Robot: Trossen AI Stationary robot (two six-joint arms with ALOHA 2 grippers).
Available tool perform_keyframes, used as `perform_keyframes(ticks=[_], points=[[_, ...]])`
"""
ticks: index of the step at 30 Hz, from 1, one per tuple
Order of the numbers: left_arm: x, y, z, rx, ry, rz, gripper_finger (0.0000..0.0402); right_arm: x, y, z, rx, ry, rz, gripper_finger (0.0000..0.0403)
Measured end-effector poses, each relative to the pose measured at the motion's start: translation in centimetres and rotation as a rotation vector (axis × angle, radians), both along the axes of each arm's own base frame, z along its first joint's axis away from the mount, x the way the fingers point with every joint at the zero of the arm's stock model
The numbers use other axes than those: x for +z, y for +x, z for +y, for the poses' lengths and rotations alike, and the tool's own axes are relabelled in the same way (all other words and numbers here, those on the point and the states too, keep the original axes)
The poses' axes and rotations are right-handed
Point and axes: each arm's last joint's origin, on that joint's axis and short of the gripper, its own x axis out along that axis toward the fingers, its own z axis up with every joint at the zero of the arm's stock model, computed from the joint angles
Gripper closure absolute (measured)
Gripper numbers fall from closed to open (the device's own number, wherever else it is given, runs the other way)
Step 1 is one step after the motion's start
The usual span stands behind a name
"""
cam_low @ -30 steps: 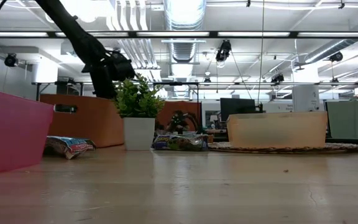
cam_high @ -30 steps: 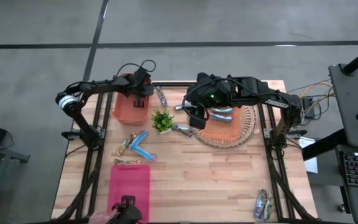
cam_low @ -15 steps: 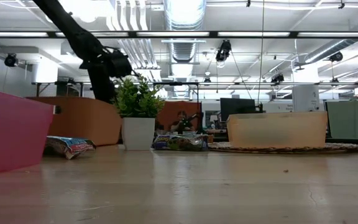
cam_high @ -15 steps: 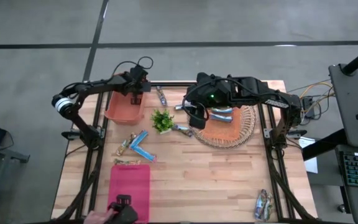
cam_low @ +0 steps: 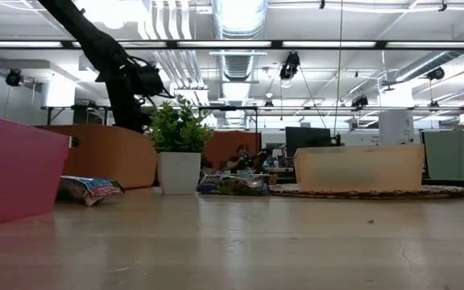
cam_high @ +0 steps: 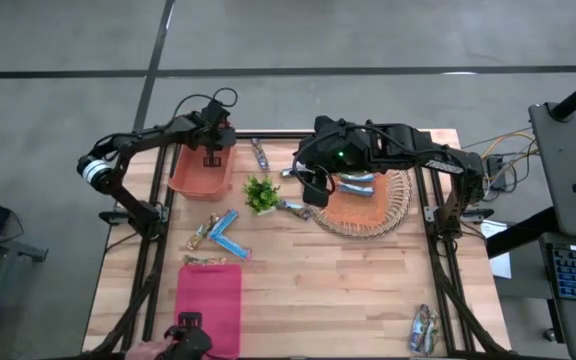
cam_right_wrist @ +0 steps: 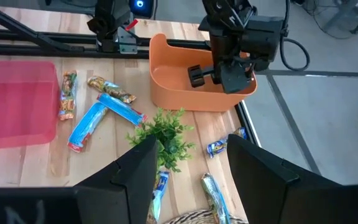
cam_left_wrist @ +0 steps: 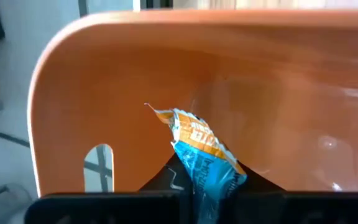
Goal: Pick and place Granola Bars by type
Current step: Put the yellow granola bar into the left orange bin
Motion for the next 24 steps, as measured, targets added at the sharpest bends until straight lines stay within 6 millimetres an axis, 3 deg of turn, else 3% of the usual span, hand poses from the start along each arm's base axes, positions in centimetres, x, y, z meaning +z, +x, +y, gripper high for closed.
perform_keyframes(ticks=[8, 24], points=[[-0.27, -0.01, -0.02, -0.008, -0.004, -0.017, 0.0395, 0.0, 0.0, 0.0, -0.004, 0.005, -0.001, 0.0218], [-0.12, -0.02, -0.03, 0.021, -0.011, -0.034, 0.0336, 0.0, 0.0, 0.0, 0.012, -0.015, 0.005, 0.0218]])
